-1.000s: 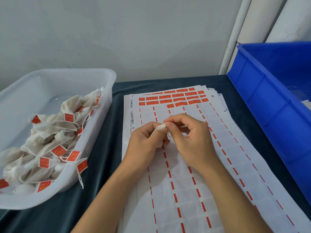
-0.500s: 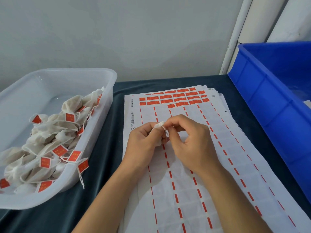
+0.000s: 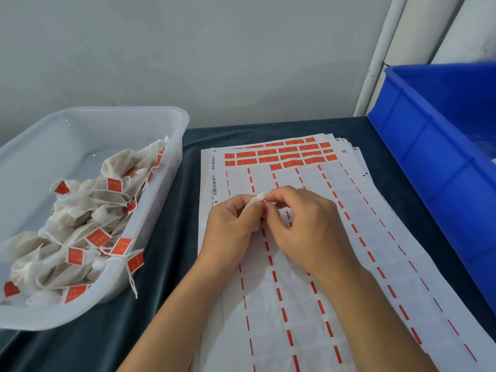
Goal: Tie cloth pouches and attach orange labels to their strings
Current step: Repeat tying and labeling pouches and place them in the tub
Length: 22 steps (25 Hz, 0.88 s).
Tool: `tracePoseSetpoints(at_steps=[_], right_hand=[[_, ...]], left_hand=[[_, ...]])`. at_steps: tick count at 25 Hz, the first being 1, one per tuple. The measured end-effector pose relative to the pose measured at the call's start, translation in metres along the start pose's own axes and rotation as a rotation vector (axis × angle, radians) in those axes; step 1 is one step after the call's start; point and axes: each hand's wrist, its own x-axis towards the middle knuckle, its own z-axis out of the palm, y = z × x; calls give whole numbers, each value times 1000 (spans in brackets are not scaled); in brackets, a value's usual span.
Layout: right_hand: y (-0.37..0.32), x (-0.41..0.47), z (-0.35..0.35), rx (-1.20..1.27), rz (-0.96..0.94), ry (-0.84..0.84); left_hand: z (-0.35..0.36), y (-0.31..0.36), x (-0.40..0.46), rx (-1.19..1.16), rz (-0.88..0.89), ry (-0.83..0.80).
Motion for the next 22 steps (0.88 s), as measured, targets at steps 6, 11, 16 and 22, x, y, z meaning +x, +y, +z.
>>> tracePoseSetpoints(at_steps=[6, 11, 16, 22], right_hand=[[-4, 0, 4, -70, -14, 17], [-3, 0, 7, -2, 40, -56], [0, 1, 5, 180, 106, -103], [-1, 3, 4, 318, 120, -11]], left_hand=[[2, -1, 1, 54, 15, 19], [1, 4, -1, 49, 16, -12], [0, 9, -5, -149, 10, -50], [1, 12, -7, -167, 87, -103]])
